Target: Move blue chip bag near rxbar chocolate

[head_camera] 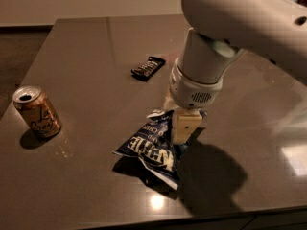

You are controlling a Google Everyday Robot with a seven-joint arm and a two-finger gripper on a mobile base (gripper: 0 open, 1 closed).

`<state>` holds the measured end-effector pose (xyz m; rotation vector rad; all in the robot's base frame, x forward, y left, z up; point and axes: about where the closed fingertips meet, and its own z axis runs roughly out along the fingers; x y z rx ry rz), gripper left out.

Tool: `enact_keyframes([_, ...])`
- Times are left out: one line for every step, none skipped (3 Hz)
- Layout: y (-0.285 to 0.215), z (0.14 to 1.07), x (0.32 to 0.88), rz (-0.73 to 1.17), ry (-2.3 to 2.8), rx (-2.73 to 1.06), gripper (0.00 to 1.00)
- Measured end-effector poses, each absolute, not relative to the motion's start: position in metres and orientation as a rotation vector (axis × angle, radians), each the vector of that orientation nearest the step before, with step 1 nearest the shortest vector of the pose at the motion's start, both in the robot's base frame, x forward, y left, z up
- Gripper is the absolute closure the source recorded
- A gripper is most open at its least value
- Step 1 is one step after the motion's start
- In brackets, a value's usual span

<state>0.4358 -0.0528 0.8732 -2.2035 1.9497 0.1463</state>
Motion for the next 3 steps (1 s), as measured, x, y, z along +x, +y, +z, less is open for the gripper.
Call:
enact_keyframes([-0.049, 0.877, 0.443, 0.139, 1.97, -2.198, 0.65])
enact_keyframes([-0.045, 0.886, 0.457, 0.139, 1.998, -2.176, 0.88])
enact_keyframes([-0.045, 0.901, 0.501, 0.063, 2.059, -2.108, 1.0])
